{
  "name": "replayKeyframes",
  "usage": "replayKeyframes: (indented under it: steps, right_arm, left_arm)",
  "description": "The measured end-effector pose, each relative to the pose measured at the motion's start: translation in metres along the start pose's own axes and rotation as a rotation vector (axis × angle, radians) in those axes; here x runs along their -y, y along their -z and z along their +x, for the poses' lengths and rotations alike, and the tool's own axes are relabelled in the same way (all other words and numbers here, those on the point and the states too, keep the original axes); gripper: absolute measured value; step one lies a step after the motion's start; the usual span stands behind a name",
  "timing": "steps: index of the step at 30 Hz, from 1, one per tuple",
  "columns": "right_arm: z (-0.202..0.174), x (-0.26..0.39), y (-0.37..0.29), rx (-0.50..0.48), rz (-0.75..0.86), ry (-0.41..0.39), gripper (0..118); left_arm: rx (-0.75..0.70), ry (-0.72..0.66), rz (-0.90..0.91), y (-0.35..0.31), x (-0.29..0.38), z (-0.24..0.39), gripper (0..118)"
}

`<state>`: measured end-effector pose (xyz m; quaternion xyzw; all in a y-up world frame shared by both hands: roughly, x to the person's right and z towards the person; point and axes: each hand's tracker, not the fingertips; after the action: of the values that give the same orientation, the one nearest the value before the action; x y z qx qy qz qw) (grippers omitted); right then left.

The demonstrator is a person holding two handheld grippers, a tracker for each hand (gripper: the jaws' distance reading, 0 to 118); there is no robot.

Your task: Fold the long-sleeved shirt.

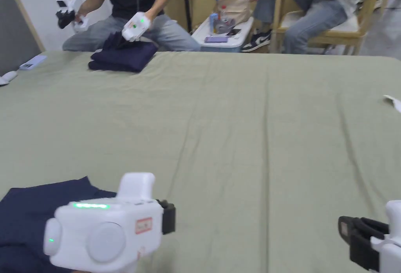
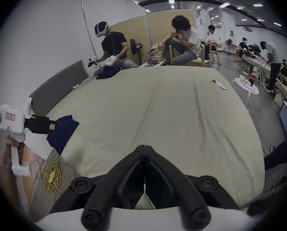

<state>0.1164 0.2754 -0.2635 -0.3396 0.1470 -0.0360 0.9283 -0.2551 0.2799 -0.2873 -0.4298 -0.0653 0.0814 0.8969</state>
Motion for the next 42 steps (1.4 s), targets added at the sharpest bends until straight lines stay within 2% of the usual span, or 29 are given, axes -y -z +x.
replayKeyframes:
  steps: [2,3,5,10,15,19,22,25,27,29,30,31,33,35,38,42]
  right_arm:
    - [0.008,0.012,-0.009,0.022,-0.002,0.053,1]
    - [0.012,0.019,-0.012,0.023,0.007,0.074,1]
    - [0.016,0.029,-0.016,0.041,-0.009,0.102,1]
    - [0.02,0.043,-0.023,0.078,-0.034,0.075,1]
    - [0.019,0.036,-0.021,0.111,-0.036,0.055,1]
    - [0.017,0.019,-0.012,0.174,0.014,0.045,1]
    - [0.009,0.0,-0.006,0.308,0.065,-0.001,1]
    - [0.006,-0.02,0.002,0.342,0.098,-0.005,1]
    - [-0.001,-0.032,-0.007,0.342,0.197,-0.011,1]
    - [-0.006,-0.042,-0.021,0.3,0.272,0.049,1]
    - [-0.007,-0.042,-0.025,0.285,0.325,0.048,1]
    - [-0.012,-0.043,-0.031,0.291,0.373,0.025,1]
    - [-0.021,-0.044,-0.043,0.316,0.456,-0.016,1]
    - [-0.031,-0.042,-0.062,0.326,0.528,-0.031,1]
    - [-0.034,-0.033,-0.074,0.273,0.593,-0.066,1]
    - [-0.04,-0.022,-0.089,0.321,0.722,-0.088,1]
  left_arm:
    - [0.067,0.02,-0.069,0.017,0.008,0.042,3]
    - [0.146,0.017,-0.075,0.023,0.013,0.058,3]
    - [0.198,-0.009,-0.066,0.025,0.021,0.092,3]
    - [0.121,0.106,-0.109,0.036,0.042,0.137,3]
    - [0.135,0.092,-0.169,0.047,0.055,0.157,3]
    - [-0.034,0.188,-0.027,0.039,0.045,0.164,3]
    - [-0.156,0.193,0.09,0.028,0.026,0.162,3]
    - [-0.248,0.238,0.176,0.027,0.011,0.163,3]
    - [-0.331,0.247,0.286,0.018,0.006,0.163,3]
    - [-0.331,0.196,0.356,0.001,0.001,0.163,3]
    - [-0.299,0.172,0.366,-0.004,-0.001,0.161,3]
    - [-0.261,0.156,0.378,-0.01,-0.003,0.159,3]
    - [-0.273,0.146,0.457,-0.026,-0.001,0.158,3]
    - [-0.291,0.158,0.541,-0.042,0.005,0.159,3]
    - [-0.311,0.152,0.676,-0.065,0.013,0.157,3]
    - [-0.302,0.2,0.864,-0.092,0.02,0.159,3]
